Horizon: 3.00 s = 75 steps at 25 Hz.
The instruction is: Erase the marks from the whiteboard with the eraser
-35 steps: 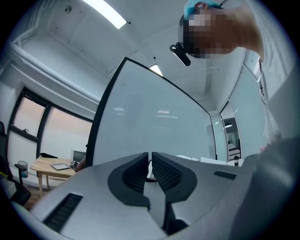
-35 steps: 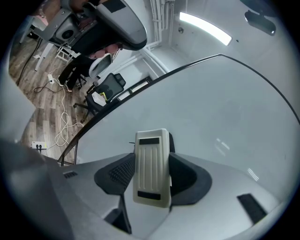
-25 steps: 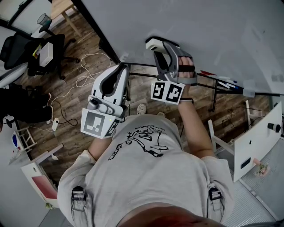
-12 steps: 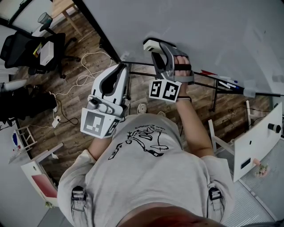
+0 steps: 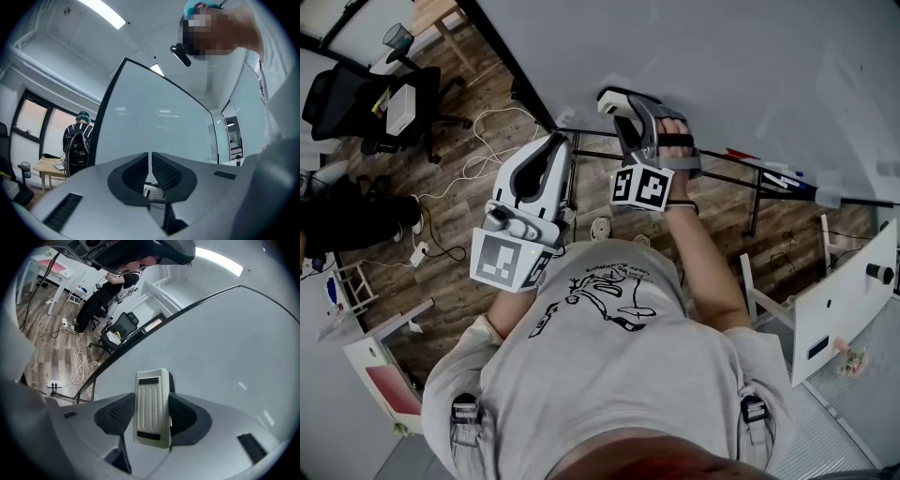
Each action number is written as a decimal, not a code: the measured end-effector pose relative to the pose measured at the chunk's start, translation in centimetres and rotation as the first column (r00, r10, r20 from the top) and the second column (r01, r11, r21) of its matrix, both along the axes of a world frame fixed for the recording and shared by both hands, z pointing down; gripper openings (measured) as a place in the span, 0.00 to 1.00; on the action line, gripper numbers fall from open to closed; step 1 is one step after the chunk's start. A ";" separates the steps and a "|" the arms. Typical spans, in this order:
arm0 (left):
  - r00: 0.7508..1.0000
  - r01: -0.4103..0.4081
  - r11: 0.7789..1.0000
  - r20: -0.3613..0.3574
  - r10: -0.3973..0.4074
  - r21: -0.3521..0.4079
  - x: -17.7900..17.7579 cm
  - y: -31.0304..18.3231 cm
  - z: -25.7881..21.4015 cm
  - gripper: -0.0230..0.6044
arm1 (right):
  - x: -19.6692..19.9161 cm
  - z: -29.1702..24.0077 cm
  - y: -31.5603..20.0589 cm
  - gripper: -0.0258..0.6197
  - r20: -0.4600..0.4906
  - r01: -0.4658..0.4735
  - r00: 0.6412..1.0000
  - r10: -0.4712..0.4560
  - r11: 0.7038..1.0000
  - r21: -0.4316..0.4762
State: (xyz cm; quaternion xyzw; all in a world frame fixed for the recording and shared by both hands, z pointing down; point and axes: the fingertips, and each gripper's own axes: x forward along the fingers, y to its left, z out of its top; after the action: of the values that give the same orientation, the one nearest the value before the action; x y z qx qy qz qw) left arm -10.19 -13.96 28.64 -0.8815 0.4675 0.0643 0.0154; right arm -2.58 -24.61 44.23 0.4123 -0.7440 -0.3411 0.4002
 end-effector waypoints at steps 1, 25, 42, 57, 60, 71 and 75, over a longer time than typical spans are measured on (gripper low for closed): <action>1.000 0.002 1.000 0.000 -0.002 -0.001 0.0 0.0 0.0 0.10 | -0.1 0.2 0.0 0.41 -0.003 0.003 1.000 -0.003 1.000 -0.008; 1.000 0.002 1.000 0.006 -0.002 -0.015 0.8 0.5 0.3 0.10 | 0.5 0.0 2.2 0.41 0.144 0.045 0.989 -0.029 0.992 -0.115; 1.000 -0.012 1.000 0.007 0.012 -0.007 2.6 0.8 -0.1 0.10 | 5.0 -8.9 5.1 0.41 0.485 0.058 0.875 -0.003 0.993 -0.100; 1.000 -0.024 1.000 0.007 0.024 0.008 5.0 0.7 -0.9 0.10 | 11.3 -15.0 8.0 0.41 0.778 0.078 0.626 0.056 0.988 -0.135; 1.000 -0.026 1.000 0.006 0.026 0.011 5.4 0.8 -1.1 0.10 | 12.6 -15.8 8.9 0.41 0.784 0.089 0.619 0.041 0.988 -0.123; 0.999 -0.041 0.999 0.005 0.041 0.021 7.7 1.1 -1.7 0.10 | 16.1 -17.7 11.7 0.41 0.840 0.085 0.541 0.049 0.990 -0.113; 0.999 -0.045 0.999 0.004 0.045 0.025 8.6 1.6 -1.8 0.10 | 17.4 -17.8 12.8 0.41 0.849 0.072 0.525 0.059 0.991 -0.114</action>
State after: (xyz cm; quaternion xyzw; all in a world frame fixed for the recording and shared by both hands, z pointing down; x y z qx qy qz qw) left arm -1.57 -12.34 26.86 -0.8917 0.4466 0.0691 0.0257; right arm 14.85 -11.84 26.45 0.4956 -0.8672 -0.0475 0.0126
